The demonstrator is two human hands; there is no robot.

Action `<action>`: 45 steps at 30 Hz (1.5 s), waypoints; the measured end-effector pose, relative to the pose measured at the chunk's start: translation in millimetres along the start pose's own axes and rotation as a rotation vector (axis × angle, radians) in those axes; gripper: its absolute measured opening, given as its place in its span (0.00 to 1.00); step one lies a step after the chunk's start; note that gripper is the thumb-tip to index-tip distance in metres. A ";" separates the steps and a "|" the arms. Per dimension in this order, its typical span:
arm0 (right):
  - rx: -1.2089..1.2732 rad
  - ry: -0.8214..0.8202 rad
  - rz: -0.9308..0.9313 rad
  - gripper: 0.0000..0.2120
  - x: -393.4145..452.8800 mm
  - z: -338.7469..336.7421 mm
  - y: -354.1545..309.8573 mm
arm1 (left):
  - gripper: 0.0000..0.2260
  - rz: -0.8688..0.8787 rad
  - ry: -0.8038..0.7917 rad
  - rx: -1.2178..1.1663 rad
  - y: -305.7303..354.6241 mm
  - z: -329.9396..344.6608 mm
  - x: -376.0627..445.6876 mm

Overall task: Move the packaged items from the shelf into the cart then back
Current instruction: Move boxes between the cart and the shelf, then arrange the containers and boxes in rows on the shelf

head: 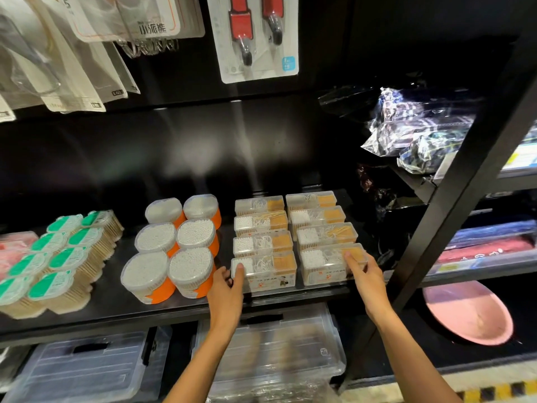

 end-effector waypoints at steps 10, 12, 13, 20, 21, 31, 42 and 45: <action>-0.038 0.013 -0.030 0.12 -0.1 0.0 0.5 | 0.07 0.069 0.000 -0.012 -1.2 6.2 6.6; -0.034 0.012 -0.029 0.11 -0.4 0.2 1.0 | 0.08 0.072 0.008 -0.016 -1.8 6.1 7.1; -0.032 0.012 -0.029 0.12 -0.9 0.2 0.7 | 0.08 0.074 0.009 -0.016 -1.5 6.7 7.0; -0.043 0.007 -0.041 0.12 -4.4 0.9 -3.4 | 0.07 0.079 0.012 -0.013 -2.1 9.6 5.5; -0.046 0.009 -0.042 0.12 -4.9 1.0 -4.1 | 0.07 0.080 0.014 -0.009 -1.9 9.3 5.3; -0.091 0.020 -0.056 0.18 -3.0 -2.3 -0.5 | 0.13 0.096 0.021 0.010 2.6 7.4 3.2; -0.531 0.165 -0.387 0.31 -40.1 20.4 -33.5 | 0.19 0.248 0.111 0.179 16.9 -30.5 -37.7; -0.460 -0.015 -0.606 0.24 -88.6 85.1 -44.9 | 0.14 0.410 0.257 0.196 21.9 -78.7 -48.6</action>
Point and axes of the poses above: each hand's wrist, its own x-axis towards the middle knuckle, its own z-axis out of the palm, y = z × x, the point moved 8 cm from there along x, towards the middle knuckle, and after that the axes turned 5 degrees about x, right-handed, at the moved point
